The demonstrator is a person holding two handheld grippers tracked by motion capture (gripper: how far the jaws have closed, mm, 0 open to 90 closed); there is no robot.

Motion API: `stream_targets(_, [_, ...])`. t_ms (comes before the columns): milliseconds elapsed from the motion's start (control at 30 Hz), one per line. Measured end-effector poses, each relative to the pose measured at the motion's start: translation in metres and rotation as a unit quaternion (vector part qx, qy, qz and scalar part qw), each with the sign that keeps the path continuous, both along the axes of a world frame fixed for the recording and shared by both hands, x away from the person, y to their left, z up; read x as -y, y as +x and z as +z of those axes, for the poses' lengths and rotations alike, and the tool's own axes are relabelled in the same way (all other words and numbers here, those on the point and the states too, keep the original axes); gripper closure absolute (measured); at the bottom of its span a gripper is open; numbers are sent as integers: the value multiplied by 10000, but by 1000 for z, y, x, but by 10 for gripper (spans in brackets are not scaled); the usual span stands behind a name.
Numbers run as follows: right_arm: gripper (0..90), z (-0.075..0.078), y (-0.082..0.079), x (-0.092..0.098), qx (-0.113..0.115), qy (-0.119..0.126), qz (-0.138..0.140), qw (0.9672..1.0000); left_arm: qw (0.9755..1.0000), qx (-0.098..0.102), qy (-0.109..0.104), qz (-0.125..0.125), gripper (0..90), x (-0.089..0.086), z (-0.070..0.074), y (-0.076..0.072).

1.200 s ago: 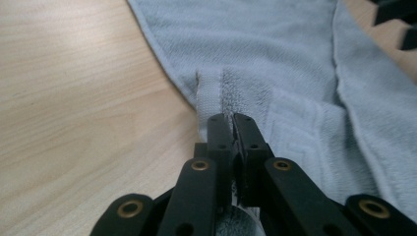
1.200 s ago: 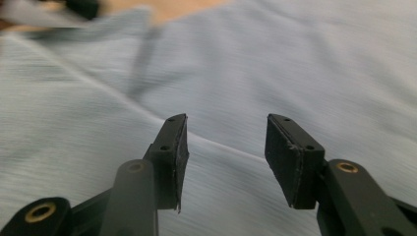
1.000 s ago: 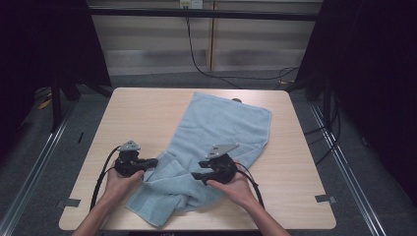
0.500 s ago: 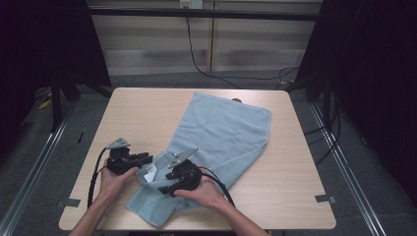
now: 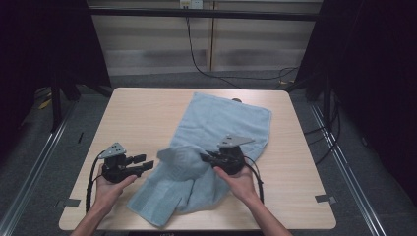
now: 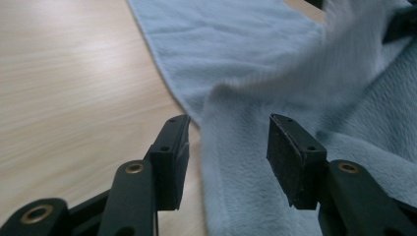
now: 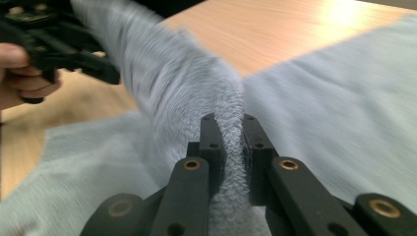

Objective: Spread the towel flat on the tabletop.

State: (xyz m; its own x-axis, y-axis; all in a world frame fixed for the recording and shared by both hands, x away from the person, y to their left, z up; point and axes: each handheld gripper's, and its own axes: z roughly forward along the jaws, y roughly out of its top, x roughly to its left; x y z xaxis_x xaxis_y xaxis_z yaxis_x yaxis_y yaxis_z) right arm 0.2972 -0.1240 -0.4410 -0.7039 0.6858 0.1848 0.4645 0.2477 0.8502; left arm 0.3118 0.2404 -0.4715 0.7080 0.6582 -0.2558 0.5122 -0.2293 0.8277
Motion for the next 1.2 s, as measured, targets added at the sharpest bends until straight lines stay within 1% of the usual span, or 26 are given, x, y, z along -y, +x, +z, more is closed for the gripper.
stream_targets(100, [823,-2,-5,18,-16,-68,-195,9998,9995,-136,121,-255,480,12,-5,-2])
stream_targets(133, [821,-3,-8,25,-48,-109,-286,9995,9990,-156,243,-344,475,17,-7,-3])
stream_targets(167, [819,-8,-16,40,-90,-213,-394,9990,9983,-177,372,-415,451,21,-9,-4])
stream_targets(233, [811,-11,-20,47,-138,-246,-454,9986,9970,-239,516,-519,440,27,-14,-5])
stream_targets(300, [803,-17,-26,59,-290,-295,-568,9975,9960,-322,620,-561,420,32,-18,-5])
stream_targets(333, [790,-23,-33,68,-378,-419,-668,9962,9954,-376,652,-589,405,33,-20,-5])
stream_targets(400, [792,-26,-36,73,-437,-481,-690,9955,9951,-397,676,-603,402,35,-22,-6])
stream_targets(433, [774,-30,-43,80,-510,-579,-731,9943,9948,-416,683,-628,397,35,-22,-7])
stream_targets(500, [751,-32,-47,84,-579,-603,-744,9937,9942,-444,646,-736,397,35,-22,-9])
stream_targets(533, [686,-33,-54,92,-638,-624,-799,9928,9938,-469,651,-771,396,34,-22,-11])
stream_targets(567, [686,-33,-54,92,-638,-624,-799,9928,9936,-475,640,-799,396,34,-21,-13])
stream_targets(633, [621,-31,-57,100,-641,-577,-917,9920,9924,-499,691,-885,399,33,-20,-18])
stream_targets(667, [569,-26,-55,107,-570,-485,-1052,9916,9923,-481,681,-915,407,32,-20,-20])
stream_targets(767, [536,-20,-50,110,-494,-445,-1141,9912,9911,-514,695,-1016,416,32,-23,-25])
stream_targets(800, [527,-17,-46,110,-406,-445,-1180,9912,9903,-537,723,-1063,418,34,-25,-27])
stream_targets(833, [517,-11,-37,109,-278,-465,-1209,9912,9897,-572,693,-1112,428,35,-26,-28])
stream_targets(867, [517,-11,-37,109,-278,-465,-1209,9912,9888,-606,727,-1158,428,38,-28,-28])
stream_targets(933, [511,-7,-23,104,-192,-482,-1176,9917,9877,-480,878,-1204,429,45,-29,-31])
stream_targets(967, [509,-6,-17,102,-192,-449,-1116,9926,9868,-454,913,-1260,434,47,-29,-32])
stream_targets(1000, [501,-7,-9,98,-271,-384,-984,9940,9863,-417,929,-1297,452,49,-29,-33])
stream_targets(1033, [496,-9,-2,92,-320,-389,-881,9948,9855,-377,932,-1364,490,51,-30,-35])
stream_targets(1067, [490,-13,7,84,-328,-438,-808,9952,9841,-339,943,-1465,582,52,-30,-35])
stream_targets(1100, [474,-15,13,79,-387,-457,-751,9954,9833,-233,1018,-1493,648,53,-30,-37])
stream_targets(1133, [461,-19,20,72,-454,-468,-678,9956,9823,-201,1070,-1524,685,54,-30,-38])
stream_targets(1167, [444,-26,30,61,-479,-531,-554,9959,9815,-201,1076,-1572,786,55,-30,-39])
stream_targets(1200, [444,-26,30,61,-479,-531,-554,9959,9807,-195,1078,-1617,786,55,-30,-39])
